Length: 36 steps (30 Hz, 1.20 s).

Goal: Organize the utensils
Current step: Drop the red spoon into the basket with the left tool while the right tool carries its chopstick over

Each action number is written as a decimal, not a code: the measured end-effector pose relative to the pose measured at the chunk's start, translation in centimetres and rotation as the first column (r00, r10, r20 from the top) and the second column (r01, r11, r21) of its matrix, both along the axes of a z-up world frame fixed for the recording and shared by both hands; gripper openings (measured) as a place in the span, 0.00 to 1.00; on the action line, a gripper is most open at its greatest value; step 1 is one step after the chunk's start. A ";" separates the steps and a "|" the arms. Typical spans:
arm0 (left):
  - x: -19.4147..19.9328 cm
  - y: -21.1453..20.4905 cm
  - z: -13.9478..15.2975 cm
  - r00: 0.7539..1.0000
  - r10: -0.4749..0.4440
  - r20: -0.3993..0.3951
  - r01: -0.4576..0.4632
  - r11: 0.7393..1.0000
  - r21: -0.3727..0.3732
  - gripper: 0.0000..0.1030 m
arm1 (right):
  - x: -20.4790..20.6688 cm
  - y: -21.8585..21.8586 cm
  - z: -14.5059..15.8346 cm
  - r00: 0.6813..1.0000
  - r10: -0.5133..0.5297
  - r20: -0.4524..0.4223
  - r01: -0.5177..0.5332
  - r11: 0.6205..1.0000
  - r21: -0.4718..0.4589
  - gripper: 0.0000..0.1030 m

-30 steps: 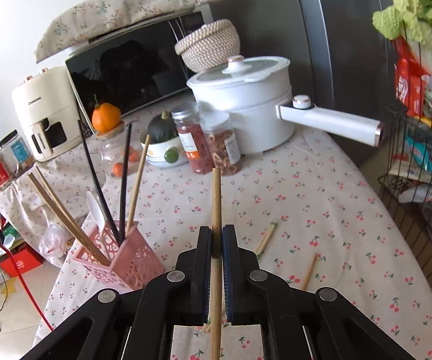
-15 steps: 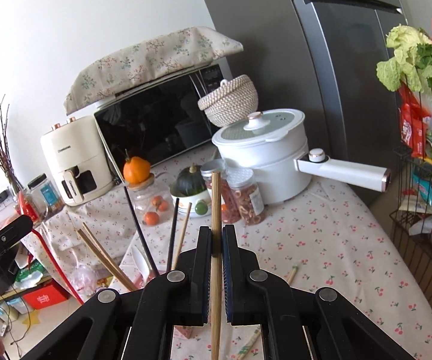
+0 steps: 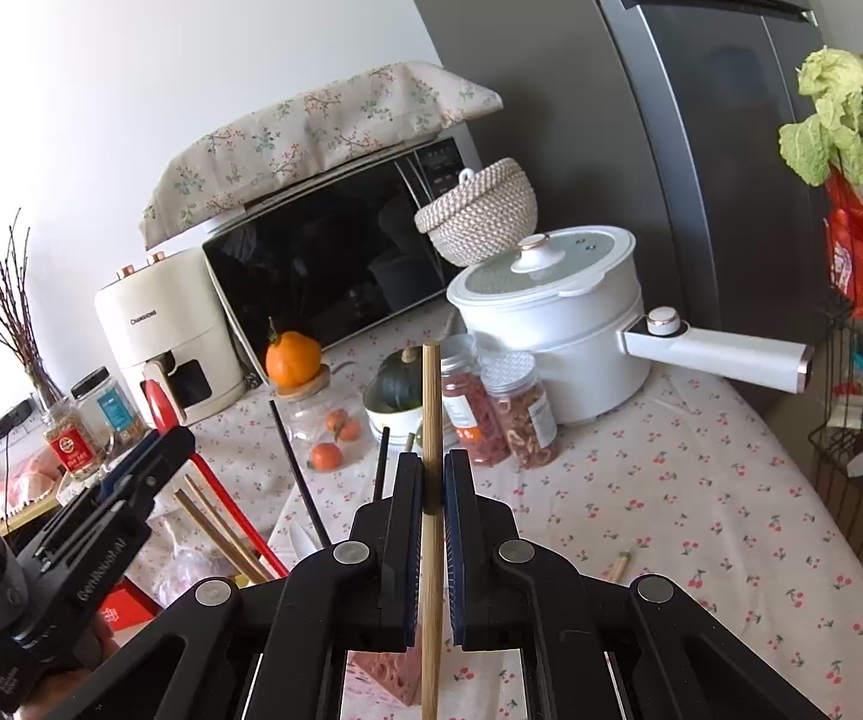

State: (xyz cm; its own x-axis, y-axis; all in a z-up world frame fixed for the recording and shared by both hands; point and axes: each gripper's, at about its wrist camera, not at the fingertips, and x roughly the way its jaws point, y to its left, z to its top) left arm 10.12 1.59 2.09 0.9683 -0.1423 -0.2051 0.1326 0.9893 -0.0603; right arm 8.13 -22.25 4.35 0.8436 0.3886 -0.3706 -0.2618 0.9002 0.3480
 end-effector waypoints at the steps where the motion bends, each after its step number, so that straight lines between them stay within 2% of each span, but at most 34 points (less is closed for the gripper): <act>1: 0.3 -0.1 -0.4 1.000 0.001 -0.002 -0.001 1.000 0.013 0.25 | 0.1 0.0 0.0 1.000 0.001 0.000 -0.001 1.000 0.001 0.05; 6: 1.7 -0.4 -2.0 0.999 -0.006 -0.034 0.007 0.999 0.045 0.26 | 0.7 -0.1 -0.1 1.000 0.006 -0.003 -0.006 1.000 0.003 0.05; 9: 3.0 -0.6 -2.5 0.992 -0.026 -0.125 0.031 0.999 0.039 0.27 | 1.0 0.1 -0.2 1.000 0.008 -0.010 -0.008 1.000 0.002 0.05; 11: 3.0 -0.7 -2.3 0.988 -0.039 -0.151 0.043 0.999 0.026 0.36 | 1.1 0.3 -0.1 1.000 0.010 -0.010 -0.010 1.000 0.004 0.05; 13: 2.4 -0.7 -1.7 0.987 -0.036 -0.154 0.041 0.999 0.026 0.58 | 1.0 0.4 0.1 1.000 0.012 -0.005 -0.012 1.000 0.008 0.05; 15: 1.6 -0.5 -1.0 0.988 -0.034 -0.148 0.038 0.999 0.022 0.66 | 0.9 0.5 0.5 1.000 0.014 0.003 -0.014 1.000 0.017 0.05; 21: -0.9 1.2 0.5 0.981 -0.021 -0.194 0.017 1.000 -0.020 0.72 | 0.3 1.0 1.7 0.999 0.022 0.031 -0.024 0.999 0.046 0.05; 29: -3.5 4.0 0.4 0.953 -0.057 -0.296 0.023 0.993 -0.116 0.82 | 0.3 2.2 2.8 0.998 0.014 0.058 -0.019 0.996 0.087 0.05; 36: -4.4 5.2 -1.1 0.935 -0.048 -0.352 0.018 0.996 -0.090 0.83 | 1.4 4.0 2.7 0.997 -0.006 0.079 -0.001 0.996 0.085 0.05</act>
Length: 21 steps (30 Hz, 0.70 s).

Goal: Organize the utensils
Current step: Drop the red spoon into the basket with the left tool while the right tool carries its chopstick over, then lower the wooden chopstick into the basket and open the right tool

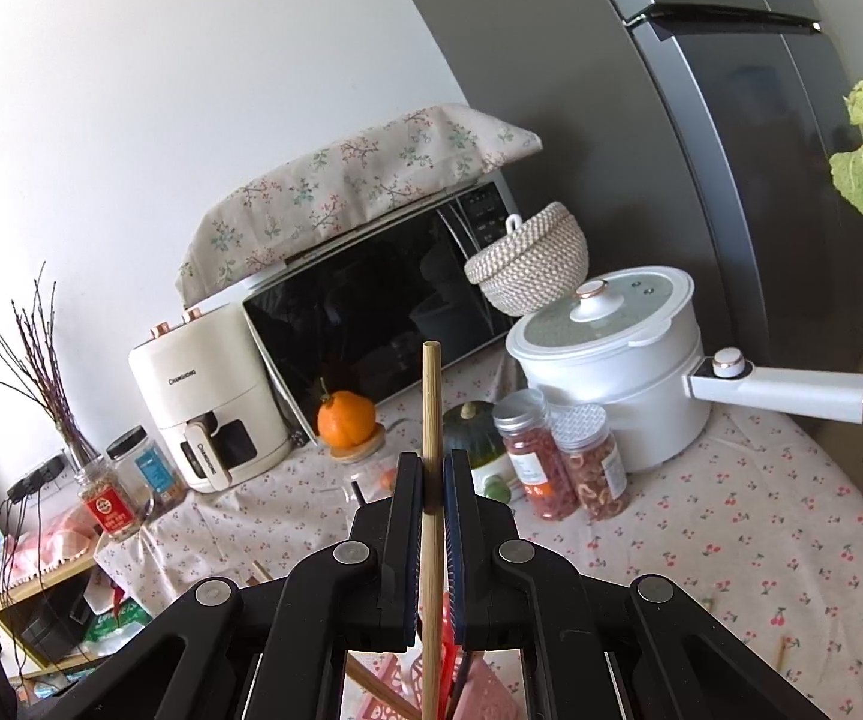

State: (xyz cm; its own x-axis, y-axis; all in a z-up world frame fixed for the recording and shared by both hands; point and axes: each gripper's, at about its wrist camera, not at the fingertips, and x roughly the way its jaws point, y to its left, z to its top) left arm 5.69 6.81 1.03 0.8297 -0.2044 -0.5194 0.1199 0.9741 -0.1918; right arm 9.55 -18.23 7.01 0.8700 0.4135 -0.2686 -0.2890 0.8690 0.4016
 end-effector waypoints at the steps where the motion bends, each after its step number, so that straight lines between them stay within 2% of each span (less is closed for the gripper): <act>1: 0.0 0.2 -0.2 1.000 -0.002 -0.008 0.002 1.000 0.000 0.83 | 0.2 0.3 -0.1 1.000 -0.007 0.006 0.007 1.000 -0.008 0.05; 7: 0.2 0.9 -1.2 0.999 0.002 -0.044 -0.002 1.000 -0.005 0.83 | 1.5 2.2 -0.8 0.999 -0.030 0.020 0.031 0.999 -0.038 0.05; 14: 0.5 1.1 -1.8 0.997 -0.002 -0.072 0.002 1.000 -0.009 0.83 | 3.2 4.2 -2.8 0.996 -0.039 -0.081 0.030 0.994 -0.102 0.06; 19: 0.7 1.0 -2.1 0.995 -0.004 -0.104 0.001 1.000 -0.021 0.83 | 4.2 3.5 -3.7 0.987 -0.025 -0.161 0.015 0.998 -0.063 0.15; 20: 0.8 0.9 -2.2 0.994 -0.003 -0.111 0.000 1.000 -0.023 0.83 | 4.2 3.2 -3.7 0.986 -0.023 -0.166 0.014 0.998 -0.054 0.19; 21: 0.8 0.8 -2.2 0.993 0.000 -0.120 -0.002 1.000 -0.023 0.83 | 4.1 2.8 -3.7 0.986 -0.025 -0.168 0.017 0.999 -0.048 0.29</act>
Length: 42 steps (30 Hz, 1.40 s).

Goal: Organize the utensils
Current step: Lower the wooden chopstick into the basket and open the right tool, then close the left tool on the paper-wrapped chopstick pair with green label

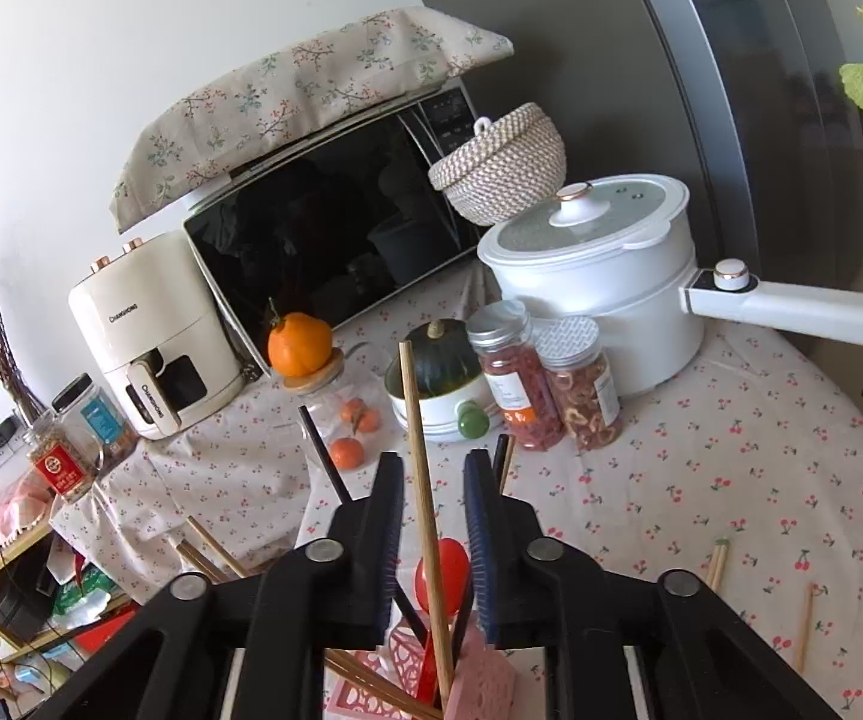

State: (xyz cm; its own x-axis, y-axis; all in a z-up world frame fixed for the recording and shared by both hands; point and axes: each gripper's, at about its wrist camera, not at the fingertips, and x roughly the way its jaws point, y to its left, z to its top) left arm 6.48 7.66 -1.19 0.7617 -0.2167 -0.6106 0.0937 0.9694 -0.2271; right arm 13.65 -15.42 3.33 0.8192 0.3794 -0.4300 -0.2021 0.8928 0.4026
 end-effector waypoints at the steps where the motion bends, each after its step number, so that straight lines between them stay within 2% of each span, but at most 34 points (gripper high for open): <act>1: 0.0 -0.1 -0.1 1.000 0.005 -0.010 -0.005 1.000 0.004 0.83 | -0.2 -0.4 0.1 1.000 -0.004 0.003 0.003 1.000 0.009 0.37; 5: 0.0 -0.9 -0.2 0.999 0.015 -0.033 -0.014 0.999 0.034 0.83 | -1.0 -2.0 1.1 1.000 -0.006 0.012 0.005 1.000 0.016 0.47; 10: -0.6 -2.4 -0.4 0.999 0.000 -0.045 0.002 0.998 0.060 0.88 | -2.3 -4.0 1.8 0.999 -0.039 0.024 0.039 0.999 -0.032 0.80; 16: -1.0 -4.8 -1.0 0.995 -0.039 -0.090 0.047 0.994 0.095 0.88 | -3.3 -7.0 0.7 0.997 -0.079 -0.009 0.077 0.987 -0.138 0.99; 22: -0.7 -7.5 -2.5 0.981 -0.085 -0.177 0.107 0.987 0.120 0.88 | -3.7 -10.7 -2.1 0.983 -0.138 -0.123 0.102 0.959 -0.265 1.00; 26: -0.3 -9.4 -3.4 0.971 -0.104 -0.217 0.134 0.983 0.127 0.88 | -3.6 -13.2 -4.8 0.954 -0.179 -0.241 0.094 0.941 -0.326 1.00; 29: 0.3 -11.3 -4.5 0.961 -0.120 -0.249 0.161 0.975 0.150 0.88 | -2.9 -14.8 -7.3 0.917 -0.200 -0.346 0.072 0.934 -0.349 1.00; 34: 1.7 -15.0 -5.9 0.946 -0.148 -0.287 0.205 0.962 0.179 0.88 | -1.5 -17.0 -11.5 0.822 -0.241 -0.516 0.036 0.926 -0.376 1.00; 36: 2.5 -17.0 -6.3 0.939 -0.182 -0.292 0.244 0.951 0.191 0.88 | -1.0 -17.7 -12.2 0.808 -0.252 -0.533 0.041 0.926 -0.375 1.00; 39: 4.3 -19.8 -6.8 0.936 -0.198 -0.289 0.265 0.940 0.214 0.86 | -0.4 -18.6 -12.6 0.804 -0.261 -0.534 0.049 0.924 -0.378 1.00; 42: 7.1 -22.4 -7.7 0.929 -0.207 -0.305 0.277 0.938 0.207 0.76 | 0.2 -19.3 -12.8 0.799 -0.257 -0.543 0.050 0.929 -0.366 1.00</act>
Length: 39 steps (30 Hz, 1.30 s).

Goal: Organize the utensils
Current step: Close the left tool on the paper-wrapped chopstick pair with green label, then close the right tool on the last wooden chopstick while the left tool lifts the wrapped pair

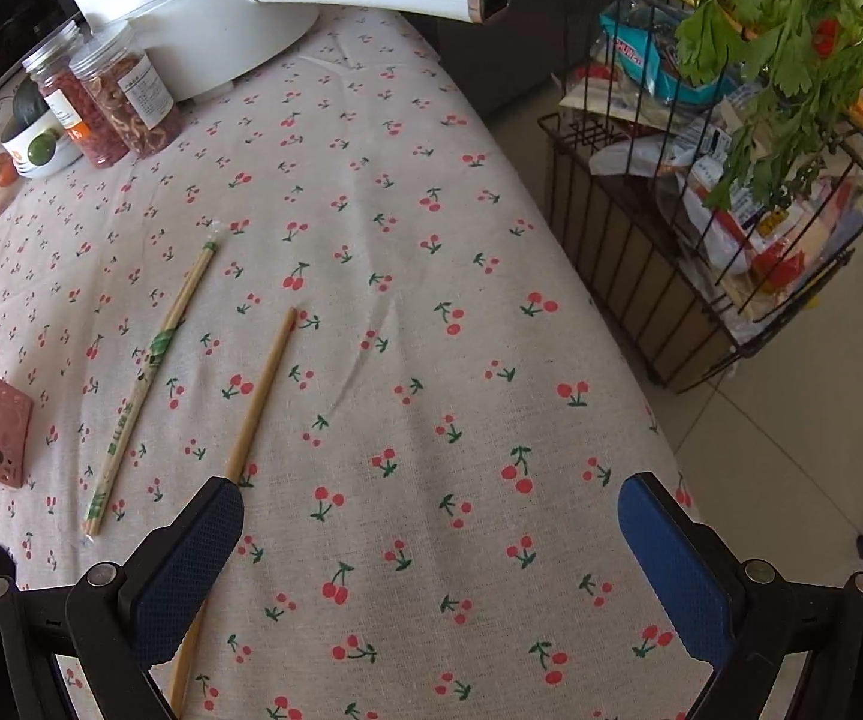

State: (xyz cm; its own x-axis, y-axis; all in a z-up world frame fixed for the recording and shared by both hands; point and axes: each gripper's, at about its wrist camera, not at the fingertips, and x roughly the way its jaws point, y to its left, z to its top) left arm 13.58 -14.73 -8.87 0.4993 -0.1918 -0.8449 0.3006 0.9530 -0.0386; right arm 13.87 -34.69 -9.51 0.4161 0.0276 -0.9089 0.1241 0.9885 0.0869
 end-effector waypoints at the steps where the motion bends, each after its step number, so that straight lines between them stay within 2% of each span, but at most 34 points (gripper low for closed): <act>1: 1.1 -0.8 -0.4 1.000 0.000 -0.006 0.000 1.000 0.008 0.69 | 0.2 -0.4 -0.2 1.000 -0.006 -0.008 0.006 1.000 0.004 1.00; 2: 2.2 -1.4 -0.9 1.000 -0.001 -0.014 0.002 1.000 0.014 0.65 | 0.4 -0.5 -0.2 1.000 -0.011 -0.015 0.011 1.000 0.001 1.00; 4: 4.6 -2.5 -2.1 1.000 0.004 -0.025 -0.003 1.000 0.030 0.48 | 0.7 -0.9 -0.5 1.000 -0.010 -0.026 0.009 1.000 -0.015 1.00; 7: 8.2 -3.4 -4.1 0.998 0.040 -0.054 -0.039 0.999 0.027 0.38 | 1.0 -1.6 -1.0 0.999 -0.010 -0.037 0.009 1.000 -0.026 1.00; 9: 10.0 -3.7 -5.2 0.996 0.055 -0.067 -0.054 0.998 0.025 0.36 | 1.2 -2.1 -1.4 0.999 -0.019 -0.049 0.018 1.000 -0.018 1.00; 12: 12.2 -4.4 -6.5 0.995 0.056 -0.088 -0.053 0.998 0.034 0.25 | 1.5 -2.6 -1.6 0.998 -0.020 -0.053 0.020 1.000 -0.008 1.00; 14: 13.3 -4.8 -7.3 0.993 0.058 -0.104 -0.052 0.997 0.053 0.23 | 1.7 -2.8 -1.7 0.998 -0.022 -0.052 0.021 0.999 -0.025 1.00; 18: 14.4 -5.4 -7.6 0.994 0.064 -0.091 -0.058 0.996 0.067 0.21 | 2.1 -3.3 -2.1 0.997 -0.036 -0.066 0.033 0.999 -0.037 1.00; 20: 14.7 -5.7 -7.6 0.993 0.062 -0.101 -0.055 0.996 0.069 0.16 | 2.2 -3.3 -2.2 0.997 -0.033 -0.069 0.032 0.999 -0.017 1.00; 21: 14.8 -5.7 -7.6 0.992 0.062 -0.108 -0.054 0.996 0.073 0.10 | 2.3 -3.3 -2.1 0.997 -0.032 -0.068 0.031 0.999 -0.011 1.00; 24: 14.2 -5.8 -7.3 0.991 0.058 -0.120 -0.049 0.996 0.073 0.09 | 2.2 -3.2 -1.8 0.997 -0.040 -0.060 0.040 0.999 -0.002 1.00; 25: 13.7 -5.8 -7.2 0.992 0.047 -0.119 -0.040 0.997 0.066 0.05 | 2.2 -3.3 -1.7 0.998 -0.041 -0.057 0.041 0.999 0.000 1.00; 27: 12.5 -5.9 -6.6 0.993 0.029 -0.111 -0.024 0.998 0.051 0.04 | 2.0 -3.2 -1.6 0.998 -0.042 -0.054 0.042 0.999 0.000 1.00; 31: 9.6 -5.3 -4.8 0.996 0.011 -0.093 -0.014 1.000 -0.028 0.04 | 1.7 -3.2 -1.4 0.997 -0.051 -0.051 0.051 0.999 -0.007 1.00; 39: 3.8 -3.8 -0.2 0.997 -0.072 -0.008 0.071 0.996 -0.062 0.04 | 1.5 -2.5 -1.1 0.998 -0.041 -0.045 0.041 0.999 0.002 1.00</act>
